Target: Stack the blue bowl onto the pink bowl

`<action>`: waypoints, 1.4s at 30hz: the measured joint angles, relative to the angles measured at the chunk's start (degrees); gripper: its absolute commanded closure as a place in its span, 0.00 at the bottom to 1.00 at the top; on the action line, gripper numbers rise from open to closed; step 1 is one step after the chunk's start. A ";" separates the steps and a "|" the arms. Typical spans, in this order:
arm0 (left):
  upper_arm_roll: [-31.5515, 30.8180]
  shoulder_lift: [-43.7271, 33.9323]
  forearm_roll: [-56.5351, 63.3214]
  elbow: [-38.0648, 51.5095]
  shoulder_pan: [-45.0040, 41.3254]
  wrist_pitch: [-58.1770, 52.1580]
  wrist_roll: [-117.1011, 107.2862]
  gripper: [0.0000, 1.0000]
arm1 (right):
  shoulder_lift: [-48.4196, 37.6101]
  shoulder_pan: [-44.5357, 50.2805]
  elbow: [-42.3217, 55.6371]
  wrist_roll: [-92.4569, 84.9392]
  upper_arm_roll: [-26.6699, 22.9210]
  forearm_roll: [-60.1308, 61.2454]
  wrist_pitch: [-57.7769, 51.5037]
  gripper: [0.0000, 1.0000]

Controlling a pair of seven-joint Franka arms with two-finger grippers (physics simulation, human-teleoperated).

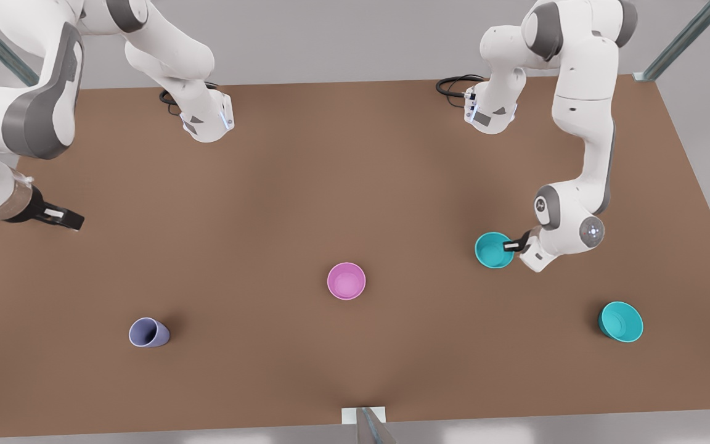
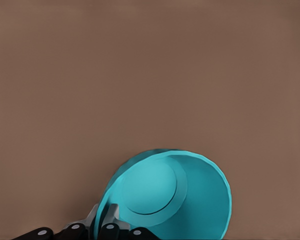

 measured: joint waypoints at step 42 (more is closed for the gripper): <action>-6.41 30.79 -3.10 55.46 -25.74 -9.52 -51.00 0.00 | -2.08 2.19 -10.39 -13.90 -0.40 1.53 7.62 0.00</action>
